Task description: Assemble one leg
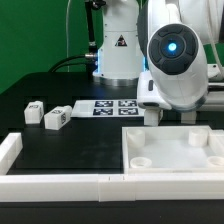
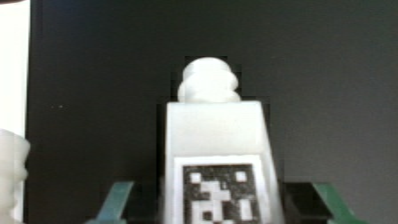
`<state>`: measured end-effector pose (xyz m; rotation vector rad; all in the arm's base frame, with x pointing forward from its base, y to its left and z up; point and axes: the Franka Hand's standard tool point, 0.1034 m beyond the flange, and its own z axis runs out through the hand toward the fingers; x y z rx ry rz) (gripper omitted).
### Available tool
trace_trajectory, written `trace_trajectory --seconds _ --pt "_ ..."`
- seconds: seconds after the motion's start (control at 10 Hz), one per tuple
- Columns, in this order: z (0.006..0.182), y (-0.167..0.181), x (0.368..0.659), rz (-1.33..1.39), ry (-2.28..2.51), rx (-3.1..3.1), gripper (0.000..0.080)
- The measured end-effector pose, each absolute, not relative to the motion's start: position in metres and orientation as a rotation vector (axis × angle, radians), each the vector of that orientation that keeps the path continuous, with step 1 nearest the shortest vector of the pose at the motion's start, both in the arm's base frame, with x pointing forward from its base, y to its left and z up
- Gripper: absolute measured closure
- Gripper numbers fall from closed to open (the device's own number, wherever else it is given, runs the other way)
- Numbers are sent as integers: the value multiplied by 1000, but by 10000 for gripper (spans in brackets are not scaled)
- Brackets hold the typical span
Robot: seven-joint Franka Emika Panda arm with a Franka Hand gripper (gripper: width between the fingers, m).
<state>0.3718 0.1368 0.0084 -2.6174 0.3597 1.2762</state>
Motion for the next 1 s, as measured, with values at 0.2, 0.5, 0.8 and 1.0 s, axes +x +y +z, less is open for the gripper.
trace_trajectory --seconds 0.2,0.5,0.8,1.0 --pt "8 137 372 1276 360 -2617 511" --pt "40 133 377 1297 343 -2598 511" --pt "80 135 392 1287 309 -2594 509" --pt "84 135 398 1252 305 -2608 509"
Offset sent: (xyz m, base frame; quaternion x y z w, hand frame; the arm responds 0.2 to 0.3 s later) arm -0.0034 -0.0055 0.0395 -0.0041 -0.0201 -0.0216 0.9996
